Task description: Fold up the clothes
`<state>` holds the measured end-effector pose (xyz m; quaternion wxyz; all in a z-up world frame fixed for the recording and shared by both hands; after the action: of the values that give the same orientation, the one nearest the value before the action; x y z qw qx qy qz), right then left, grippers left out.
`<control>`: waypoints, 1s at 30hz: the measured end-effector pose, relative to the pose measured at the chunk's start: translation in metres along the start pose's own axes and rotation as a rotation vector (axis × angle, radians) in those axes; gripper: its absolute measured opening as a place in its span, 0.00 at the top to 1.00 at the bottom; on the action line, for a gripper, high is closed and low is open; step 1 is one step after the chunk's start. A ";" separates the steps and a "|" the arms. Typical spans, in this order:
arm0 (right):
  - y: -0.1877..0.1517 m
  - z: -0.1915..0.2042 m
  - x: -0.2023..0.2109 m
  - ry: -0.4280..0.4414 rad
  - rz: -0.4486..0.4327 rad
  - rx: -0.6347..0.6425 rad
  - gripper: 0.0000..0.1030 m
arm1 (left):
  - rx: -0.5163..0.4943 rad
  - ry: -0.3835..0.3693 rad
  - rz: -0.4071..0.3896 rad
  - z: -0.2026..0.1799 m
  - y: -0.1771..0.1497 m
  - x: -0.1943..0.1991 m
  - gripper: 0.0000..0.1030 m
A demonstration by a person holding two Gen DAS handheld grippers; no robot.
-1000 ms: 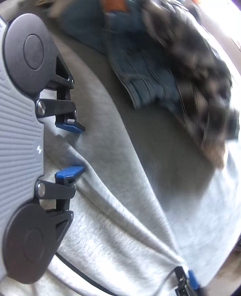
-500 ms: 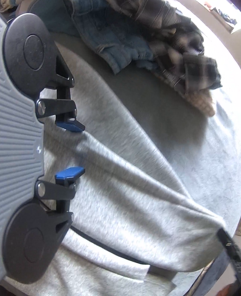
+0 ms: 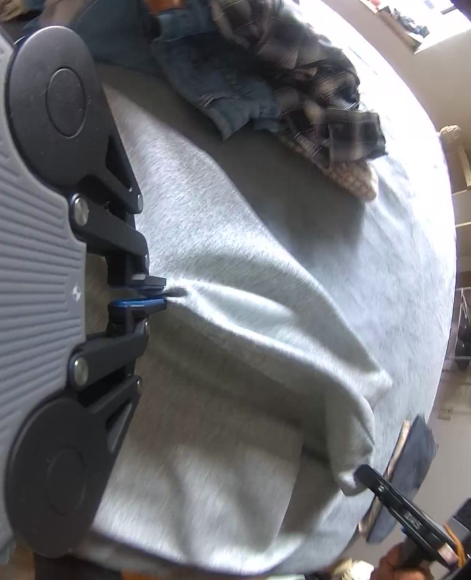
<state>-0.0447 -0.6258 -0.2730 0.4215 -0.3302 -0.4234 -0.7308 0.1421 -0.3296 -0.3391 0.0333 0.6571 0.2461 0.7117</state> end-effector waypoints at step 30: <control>0.087 -0.016 -0.083 -0.240 0.081 -0.177 0.92 | 1.310 0.358 0.044 0.105 -0.210 0.045 0.55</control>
<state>0.0667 -0.6368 -0.3199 0.3664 -0.4677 -0.3909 -0.7030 0.1779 -0.0961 -0.3789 -0.4272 0.4187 0.6147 0.5141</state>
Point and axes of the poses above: each gripper's, at about its wrist camera, not at the fingertips, and x roughly against the way its jaws point, z to its left, y to its top, the point moved 4 cm from there along -x, roughly the way its jaws point, and after that the axes turned 4 degrees about -y, right-handed, at the moved point
